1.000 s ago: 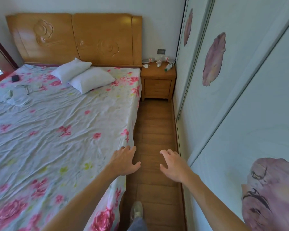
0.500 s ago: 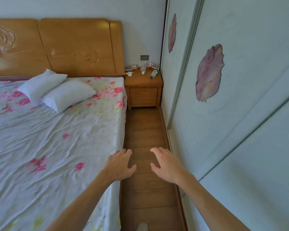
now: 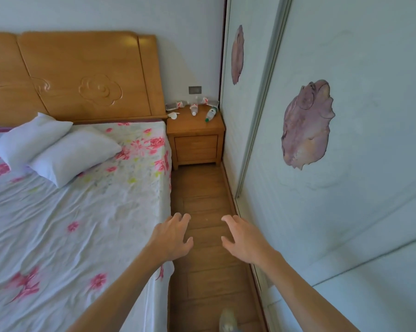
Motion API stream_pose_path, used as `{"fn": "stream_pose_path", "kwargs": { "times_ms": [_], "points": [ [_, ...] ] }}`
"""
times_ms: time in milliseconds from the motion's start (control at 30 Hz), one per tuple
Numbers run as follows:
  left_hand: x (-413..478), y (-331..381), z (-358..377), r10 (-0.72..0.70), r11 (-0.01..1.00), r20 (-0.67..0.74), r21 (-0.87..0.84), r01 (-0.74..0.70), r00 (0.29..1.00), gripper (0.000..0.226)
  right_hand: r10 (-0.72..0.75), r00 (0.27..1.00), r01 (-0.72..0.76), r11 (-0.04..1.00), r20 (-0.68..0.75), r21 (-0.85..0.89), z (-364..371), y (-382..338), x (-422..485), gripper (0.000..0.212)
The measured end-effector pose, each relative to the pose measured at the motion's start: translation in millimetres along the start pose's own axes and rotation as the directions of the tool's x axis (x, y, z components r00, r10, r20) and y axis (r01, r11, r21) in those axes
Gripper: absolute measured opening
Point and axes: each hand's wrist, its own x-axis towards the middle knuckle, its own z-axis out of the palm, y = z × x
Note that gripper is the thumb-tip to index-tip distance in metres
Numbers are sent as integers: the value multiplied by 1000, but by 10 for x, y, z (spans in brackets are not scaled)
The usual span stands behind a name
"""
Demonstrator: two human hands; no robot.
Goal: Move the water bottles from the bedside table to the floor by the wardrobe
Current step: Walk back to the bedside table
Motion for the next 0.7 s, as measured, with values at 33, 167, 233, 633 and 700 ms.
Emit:
{"fn": "stream_pose_path", "kwargs": {
  "times_ms": [33,167,233,633,700],
  "points": [
    [96,-24,-4,-1,1000,4,3,1,1000,58,-1,1000,1,1000,3,2,-12,35,97,52],
    [551,-125,-30,-7,1000,1,12,7,1000,61,-9,999,7,999,33,45,-95,197,570,52],
    [763,-147,-68,-4,1000,6,14,4,1000,61,-14,999,12,999,35,51,-169,261,788,52],
    [2579,-258,-316,-46,999,7,-13,46,999,58,-28,1000,27,998,5,61,-880,1006,2507,53],
    [2791,-295,-354,-52,999,9,-16,52,999,58,-32,999,31,997,13,69,-938,1087,2717,52]
  ]
}}
